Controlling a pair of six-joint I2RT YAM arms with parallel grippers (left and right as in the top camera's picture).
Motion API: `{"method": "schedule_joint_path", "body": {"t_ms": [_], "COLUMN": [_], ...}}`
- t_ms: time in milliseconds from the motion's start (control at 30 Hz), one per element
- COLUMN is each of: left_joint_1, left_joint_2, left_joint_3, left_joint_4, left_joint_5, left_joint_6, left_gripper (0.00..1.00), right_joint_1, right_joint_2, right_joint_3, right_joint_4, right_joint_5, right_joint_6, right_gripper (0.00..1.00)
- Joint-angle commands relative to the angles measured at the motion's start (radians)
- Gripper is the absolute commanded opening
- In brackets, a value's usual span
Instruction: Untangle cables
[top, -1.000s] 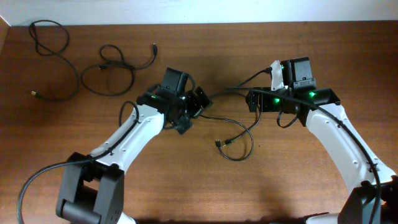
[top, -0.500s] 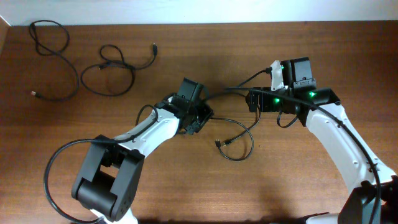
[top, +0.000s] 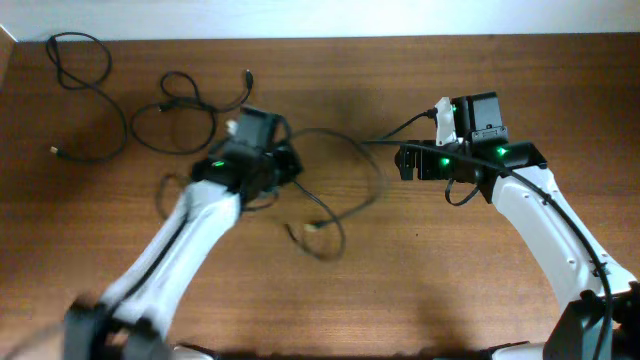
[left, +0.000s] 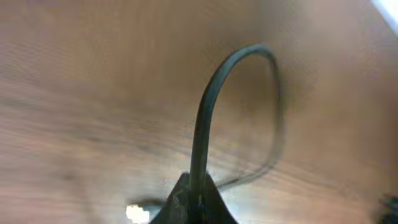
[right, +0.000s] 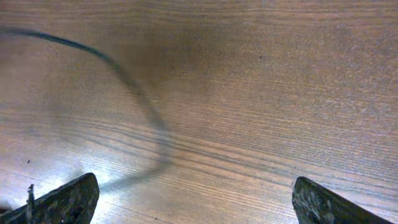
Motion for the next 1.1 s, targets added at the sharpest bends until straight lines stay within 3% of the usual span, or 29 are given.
{"method": "schedule_joint_path", "body": {"t_ms": [0,67,167,200,333,533,733,967,1067], "left_joint_1": [0.058,0.111,0.192,0.239,0.382,0.563,0.609,0.708,0.742], "left_joint_2": [-0.249,-0.420,-0.582,-0.643,-0.703,-0.579,-0.386,-0.258,-0.277], "left_joint_3": [0.088,0.112,0.113,0.113,0.113,0.113,0.113,0.113,0.113], "left_joint_4": [-0.079,-0.104,-0.126,-0.149,-0.179,-0.180,-0.230,-0.411,-0.471], "left_joint_5": [-0.111,-0.198,-0.396,-0.525,-0.754,-0.748,-0.634,-0.638,-0.637], "left_joint_6": [0.198,0.286,0.306,0.306,0.304,0.251,0.246,0.013,0.007], "left_gripper": [0.00,0.00,0.00,0.00,0.00,0.00,0.00,0.00,0.00], "right_joint_1": [0.003,0.003,0.003,0.003,0.003,0.003,0.003,0.003,0.003], "right_joint_2": [0.003,0.003,0.003,0.003,0.003,0.003,0.003,0.003,0.003], "right_joint_3": [-0.004,-0.004,-0.004,-0.004,-0.004,-0.004,-0.004,-0.004,-0.004], "right_joint_4": [0.003,0.002,0.003,0.002,0.003,0.003,0.002,0.003,0.002], "right_joint_5": [0.006,0.006,0.006,0.006,0.006,0.006,0.006,0.006,0.006], "right_joint_6": [-0.007,-0.007,-0.007,-0.007,-0.007,-0.007,-0.007,-0.007,-0.007], "right_gripper": [0.98,0.98,0.99,0.99,0.99,0.99,0.98,0.99,0.98]}}
